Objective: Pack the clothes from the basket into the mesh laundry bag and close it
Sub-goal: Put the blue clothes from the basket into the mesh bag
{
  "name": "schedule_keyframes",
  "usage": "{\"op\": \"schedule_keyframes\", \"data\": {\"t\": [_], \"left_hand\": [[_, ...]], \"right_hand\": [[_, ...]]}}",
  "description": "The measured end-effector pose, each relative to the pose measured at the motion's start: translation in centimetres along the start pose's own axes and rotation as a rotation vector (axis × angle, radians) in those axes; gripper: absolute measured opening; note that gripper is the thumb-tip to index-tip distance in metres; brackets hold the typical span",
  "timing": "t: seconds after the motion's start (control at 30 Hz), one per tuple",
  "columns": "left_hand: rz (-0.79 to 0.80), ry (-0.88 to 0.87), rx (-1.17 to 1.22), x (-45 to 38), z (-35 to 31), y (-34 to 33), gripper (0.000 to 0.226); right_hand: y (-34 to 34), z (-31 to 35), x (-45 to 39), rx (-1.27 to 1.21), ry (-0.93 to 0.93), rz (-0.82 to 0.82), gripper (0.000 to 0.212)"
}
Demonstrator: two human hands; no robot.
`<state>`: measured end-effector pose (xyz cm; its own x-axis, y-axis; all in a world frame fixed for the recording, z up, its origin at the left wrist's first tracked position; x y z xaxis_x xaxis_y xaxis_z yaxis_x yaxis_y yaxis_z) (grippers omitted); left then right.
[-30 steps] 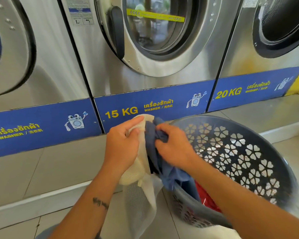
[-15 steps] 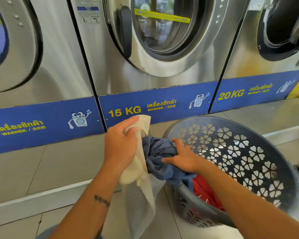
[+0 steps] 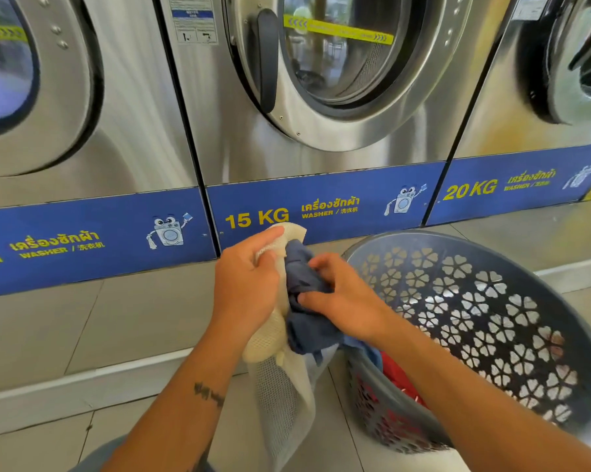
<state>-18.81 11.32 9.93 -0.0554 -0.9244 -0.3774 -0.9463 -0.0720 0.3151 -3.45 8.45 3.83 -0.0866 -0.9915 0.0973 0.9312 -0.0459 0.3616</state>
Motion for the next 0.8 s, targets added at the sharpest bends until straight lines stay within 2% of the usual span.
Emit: {"op": "schedule_keyframes", "data": {"t": [0.07, 0.17, 0.2, 0.23, 0.27, 0.33, 0.4, 0.47, 0.5, 0.53, 0.6, 0.67, 0.73, 0.8], "left_hand": [[0.002, -0.006, 0.039, 0.2, -0.5, 0.3, 0.042], [0.054, -0.025, 0.093, 0.8, -0.9, 0.3, 0.04], [0.077, -0.024, 0.081, 1.0, -0.8, 0.1, 0.04], [0.086, -0.015, 0.065, 1.1, -0.5, 0.2, 0.041], [0.077, 0.002, 0.052, 1.1, -0.1, 0.5, 0.041], [0.022, 0.055, 0.046, 0.8, 0.9, 1.6, 0.044], [-0.012, 0.085, 0.028, 0.5, 1.4, 2.3, 0.045], [-0.008, 0.077, 0.008, 0.3, 1.5, 2.3, 0.046], [-0.007, 0.071, 0.002, 0.4, 1.2, 2.2, 0.046], [-0.007, 0.065, -0.004, 0.6, 0.9, 2.1, 0.046], [-0.004, 0.046, -0.02, 0.7, 0.6, 1.9, 0.046], [0.008, 0.03, -0.049, 0.7, 0.4, 1.7, 0.044], [0.021, 0.012, -0.048, 0.8, 0.2, 1.3, 0.042], [0.047, -0.006, -0.035, 0.9, 0.1, 0.6, 0.042]], "right_hand": [[-1.3, 0.0, 0.4, 0.356, 0.176, 0.008, 0.025], [-4.4, -1.7, 0.6, 1.072, 0.387, 0.025, 0.035], [-5.0, -2.5, 0.3, 1.17, 0.379, 0.071, 0.037], [-5.1, -2.3, 0.3, 1.159, 0.358, 0.112, 0.037], [-4.7, -1.7, 0.2, 1.047, 0.332, 0.126, 0.034], [-2.5, -0.6, -0.2, 0.713, 0.296, 0.066, 0.03], [0.7, -1.1, -0.8, 0.552, 0.265, -0.079, 0.051], [2.9, -3.9, -1.2, 0.477, 0.037, -0.08, 0.083], [3.4, -5.5, -1.4, 0.407, -0.081, -0.041, 0.091], [3.7, -6.8, -1.4, 0.311, -0.159, 0.009, 0.088], [3.9, -7.4, -1.3, 0.193, -0.187, 0.035, 0.061], [4.2, -5.8, -1.2, 0.289, -0.103, -0.055, 0.037], [3.7, -3.7, -1.1, 0.417, -0.022, -0.114, 0.033], [3.2, -1.2, -0.7, 0.345, 0.035, -0.21, 0.033]]}}
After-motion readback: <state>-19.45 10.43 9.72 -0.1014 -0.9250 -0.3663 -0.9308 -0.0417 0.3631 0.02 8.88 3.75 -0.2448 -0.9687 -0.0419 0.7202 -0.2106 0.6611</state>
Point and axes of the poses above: each hand's wrist, its own x-axis away from the middle knuckle, its own y-axis out of the back of the hand, z = x × y, the point moved 9 cm from there along -x, towards the middle knuckle, and after that the axes turned 7 degrees about -y, right-handed, at the moved point
